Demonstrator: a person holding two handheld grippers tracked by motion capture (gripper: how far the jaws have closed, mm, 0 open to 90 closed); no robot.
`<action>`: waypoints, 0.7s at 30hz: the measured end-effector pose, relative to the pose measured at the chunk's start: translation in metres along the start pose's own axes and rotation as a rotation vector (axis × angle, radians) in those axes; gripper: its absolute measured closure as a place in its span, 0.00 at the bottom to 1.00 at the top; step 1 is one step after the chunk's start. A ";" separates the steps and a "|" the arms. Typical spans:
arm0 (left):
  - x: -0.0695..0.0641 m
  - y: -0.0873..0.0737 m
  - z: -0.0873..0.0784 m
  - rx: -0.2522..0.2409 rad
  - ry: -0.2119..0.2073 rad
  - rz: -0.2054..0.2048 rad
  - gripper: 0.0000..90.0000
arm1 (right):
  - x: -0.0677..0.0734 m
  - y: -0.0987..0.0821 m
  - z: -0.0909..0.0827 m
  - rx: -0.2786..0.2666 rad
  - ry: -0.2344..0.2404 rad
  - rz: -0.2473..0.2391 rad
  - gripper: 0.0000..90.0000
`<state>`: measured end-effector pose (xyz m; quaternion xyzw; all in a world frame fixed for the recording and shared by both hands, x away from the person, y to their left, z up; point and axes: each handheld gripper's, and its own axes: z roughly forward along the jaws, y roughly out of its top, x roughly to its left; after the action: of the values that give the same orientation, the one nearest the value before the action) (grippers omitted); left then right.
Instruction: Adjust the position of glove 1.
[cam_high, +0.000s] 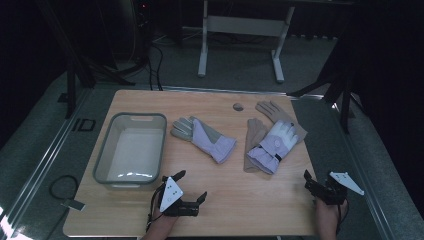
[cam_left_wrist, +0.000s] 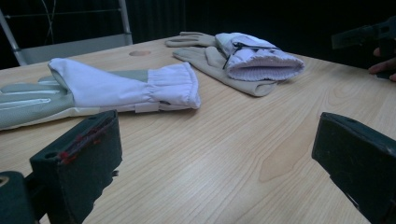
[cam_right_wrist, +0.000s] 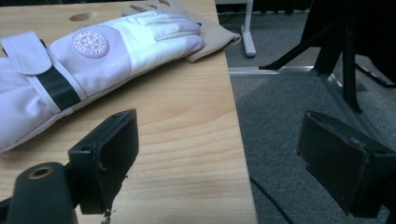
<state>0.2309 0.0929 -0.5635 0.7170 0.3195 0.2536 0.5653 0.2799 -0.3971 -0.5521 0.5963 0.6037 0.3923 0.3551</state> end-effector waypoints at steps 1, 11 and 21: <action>0.000 0.000 0.000 0.000 -0.002 -0.002 0.02 | -0.001 0.000 0.000 0.007 -0.002 -0.002 0.14; 0.001 0.000 0.000 0.000 -0.002 -0.005 0.02 | -0.004 0.011 0.001 0.065 0.063 0.015 0.13; 0.001 0.000 0.000 -0.005 -0.005 -0.009 0.02 | -0.004 0.048 0.001 0.129 0.185 -0.011 0.15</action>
<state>0.2317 0.0936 -0.5636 0.7148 0.3207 0.2501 0.5689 0.3026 -0.4015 -0.5095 0.5758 0.6612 0.4039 0.2610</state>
